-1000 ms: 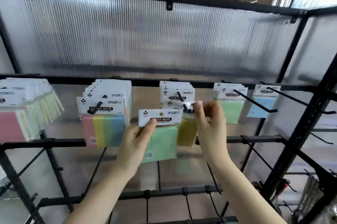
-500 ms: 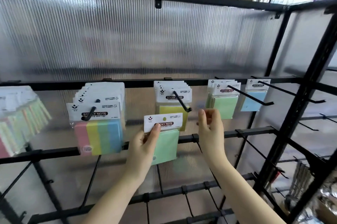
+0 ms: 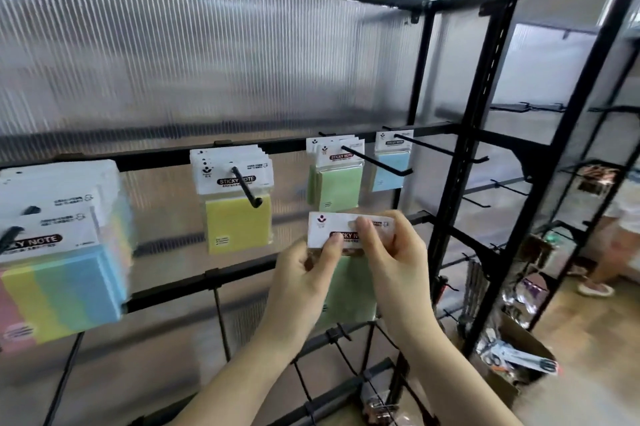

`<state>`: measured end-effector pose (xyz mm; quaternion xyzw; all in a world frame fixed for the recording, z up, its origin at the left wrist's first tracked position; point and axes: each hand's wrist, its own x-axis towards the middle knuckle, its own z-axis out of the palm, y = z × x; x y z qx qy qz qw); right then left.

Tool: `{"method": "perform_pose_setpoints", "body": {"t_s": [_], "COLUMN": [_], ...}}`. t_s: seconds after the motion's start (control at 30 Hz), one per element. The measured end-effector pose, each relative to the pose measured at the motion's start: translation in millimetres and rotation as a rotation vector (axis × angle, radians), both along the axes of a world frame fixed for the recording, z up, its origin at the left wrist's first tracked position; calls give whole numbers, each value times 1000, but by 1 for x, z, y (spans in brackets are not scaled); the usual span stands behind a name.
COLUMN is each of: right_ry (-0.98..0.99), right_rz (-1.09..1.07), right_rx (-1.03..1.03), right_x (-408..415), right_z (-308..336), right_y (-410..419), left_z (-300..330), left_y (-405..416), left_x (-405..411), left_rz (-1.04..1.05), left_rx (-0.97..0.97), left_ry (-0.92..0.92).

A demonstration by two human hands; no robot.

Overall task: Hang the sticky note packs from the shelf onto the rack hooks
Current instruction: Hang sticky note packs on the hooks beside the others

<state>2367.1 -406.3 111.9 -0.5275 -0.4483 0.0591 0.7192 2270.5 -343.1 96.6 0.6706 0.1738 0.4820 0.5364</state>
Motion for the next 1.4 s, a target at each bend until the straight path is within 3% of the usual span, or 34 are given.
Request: {"method": "perform_pose_setpoints", "body": {"t_s": [0.17,0.37,0.73,0.93,1.4], "right_ry": [-53,-69,22,3,25], "right_rz": [-86,-33,215,325,294], "right_rx": [95,99,77,39,-101], "right_x": [32,73,104,113,149], "right_z": [27,40,37,31,-11], "right_y": [-10,-7,10,26,90], "left_z": [35,54,53,45,7], "left_y": [-2,0,1,7,55], "left_x": [34,70,84,88,92], "left_rz": [72,125,222,378,663], "left_rx": [133,197,208,248,25], "left_ry": [-105,-95,-133,-83,7]}}
